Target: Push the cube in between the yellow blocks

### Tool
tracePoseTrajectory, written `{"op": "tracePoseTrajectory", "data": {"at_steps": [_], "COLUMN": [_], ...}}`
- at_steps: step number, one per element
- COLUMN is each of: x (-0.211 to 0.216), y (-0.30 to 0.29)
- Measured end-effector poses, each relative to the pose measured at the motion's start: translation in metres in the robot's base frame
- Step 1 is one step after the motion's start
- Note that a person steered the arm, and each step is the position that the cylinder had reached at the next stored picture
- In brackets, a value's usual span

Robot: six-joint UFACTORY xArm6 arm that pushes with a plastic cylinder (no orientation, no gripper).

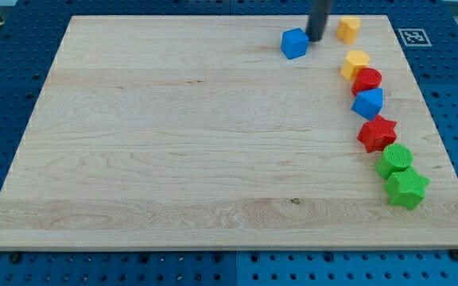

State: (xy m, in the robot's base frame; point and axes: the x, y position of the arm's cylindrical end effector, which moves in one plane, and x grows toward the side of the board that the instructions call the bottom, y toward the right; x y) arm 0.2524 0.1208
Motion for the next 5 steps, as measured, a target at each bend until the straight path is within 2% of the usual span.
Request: {"op": "tracePoseTrajectory", "data": {"at_steps": [2, 5], "x": [0.012, 0.033], "y": [-0.099, -0.080]}}
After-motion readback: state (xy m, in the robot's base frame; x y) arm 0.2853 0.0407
